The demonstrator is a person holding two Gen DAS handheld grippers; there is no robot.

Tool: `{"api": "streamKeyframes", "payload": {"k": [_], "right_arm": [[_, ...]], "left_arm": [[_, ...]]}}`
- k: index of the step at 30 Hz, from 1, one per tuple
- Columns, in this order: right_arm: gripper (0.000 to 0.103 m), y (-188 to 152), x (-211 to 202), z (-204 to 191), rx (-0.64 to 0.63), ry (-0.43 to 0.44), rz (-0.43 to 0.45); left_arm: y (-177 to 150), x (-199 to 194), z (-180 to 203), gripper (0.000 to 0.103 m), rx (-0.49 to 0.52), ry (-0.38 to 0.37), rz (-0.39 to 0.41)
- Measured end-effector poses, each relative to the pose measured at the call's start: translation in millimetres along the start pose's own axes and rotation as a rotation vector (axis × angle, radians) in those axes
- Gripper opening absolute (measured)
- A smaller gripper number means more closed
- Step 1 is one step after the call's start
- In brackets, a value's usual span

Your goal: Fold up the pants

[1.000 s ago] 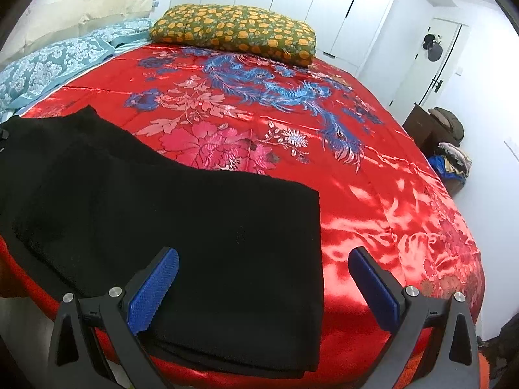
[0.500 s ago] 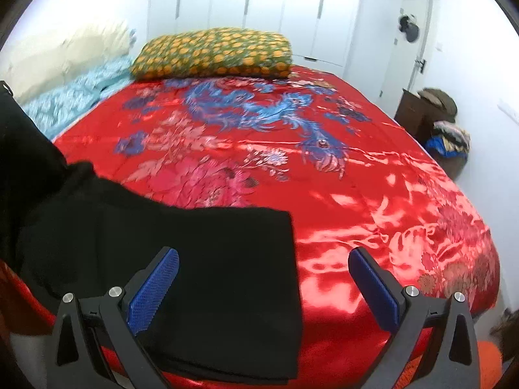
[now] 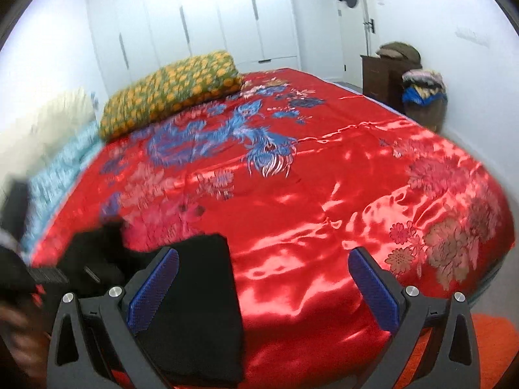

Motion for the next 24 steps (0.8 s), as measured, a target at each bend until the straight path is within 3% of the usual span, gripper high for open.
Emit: {"api": "streamKeyframes", "payload": {"k": [4, 5, 7, 9, 13, 16, 18, 22, 24], "right_arm": [[0.103, 5, -7, 17, 0.133, 0.118, 0.060], [0.103, 6, -7, 20, 0.169, 0.168, 0.068], [0.103, 7, -4, 18, 0.213, 0.285, 0.076], [0.103, 5, 2, -1, 0.172, 0.393, 0.044], [0.103, -18, 18, -67, -0.077, 0.531, -0.140], [0.096, -39, 26, -105, -0.189, 0.585, -0.271], [0.076, -47, 26, -120, -0.232, 0.627, -0.302], [0.075, -59, 34, -131, -0.280, 0.572, -0.346], [0.066, -64, 46, -131, -0.257, 0.577, -0.388]], "left_arm": [[-6, -33, 22, 0.056, 0.086, -0.082, 0.051], [-6, -48, 23, 0.064, 0.109, -0.082, 0.087], [-6, -72, 19, 0.072, 0.130, -0.046, 0.161], [-7, -95, 2, 0.076, 0.125, 0.002, 0.229], [-15, -124, -56, 0.078, 0.043, 0.144, 0.321], [-35, -130, -102, 0.078, -0.039, 0.222, 0.359], [-50, -126, -131, 0.078, -0.099, 0.251, 0.361], [-71, -122, -173, 0.076, -0.208, 0.271, 0.329], [-68, -126, -179, 0.076, -0.237, 0.240, 0.350]]}}
Point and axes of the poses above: each gripper's, at about its wrist camera, not at the fingertips, and x roughly the way its jaws point, z to its right, y to its top, the point moved 2 cm from there along x, roughly the way its jaws point, and after that the axes turned 2 degrees about -x, right-handed, at the moved point
